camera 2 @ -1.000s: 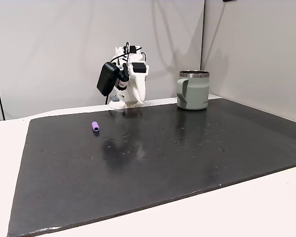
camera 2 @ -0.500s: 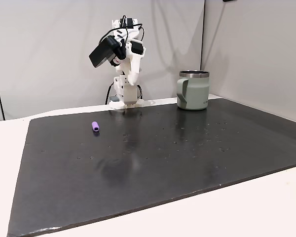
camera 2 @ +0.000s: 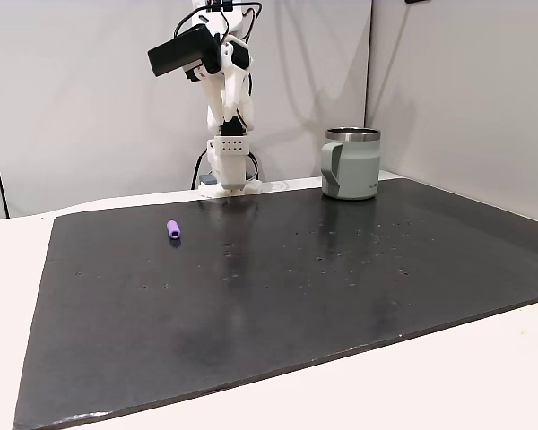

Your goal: Grasp a pengrip and put it in the cup.

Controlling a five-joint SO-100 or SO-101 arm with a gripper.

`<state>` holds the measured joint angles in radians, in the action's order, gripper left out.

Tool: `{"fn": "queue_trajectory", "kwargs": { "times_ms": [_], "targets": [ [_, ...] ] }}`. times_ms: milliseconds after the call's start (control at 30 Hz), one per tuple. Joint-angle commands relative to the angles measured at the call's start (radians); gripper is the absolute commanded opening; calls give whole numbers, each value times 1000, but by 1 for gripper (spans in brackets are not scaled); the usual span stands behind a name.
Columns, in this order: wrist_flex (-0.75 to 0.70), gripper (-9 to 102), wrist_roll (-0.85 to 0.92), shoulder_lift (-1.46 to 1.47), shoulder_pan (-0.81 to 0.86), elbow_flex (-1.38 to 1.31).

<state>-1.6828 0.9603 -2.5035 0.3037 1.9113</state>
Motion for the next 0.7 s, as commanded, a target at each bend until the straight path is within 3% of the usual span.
{"fn": "queue_trajectory", "kwargs": {
  "times_ms": [0,667],
  "targets": [
    [-32,10,114,69,51,-115],
    [114,21,753,572,393,-275]
  ]
}}
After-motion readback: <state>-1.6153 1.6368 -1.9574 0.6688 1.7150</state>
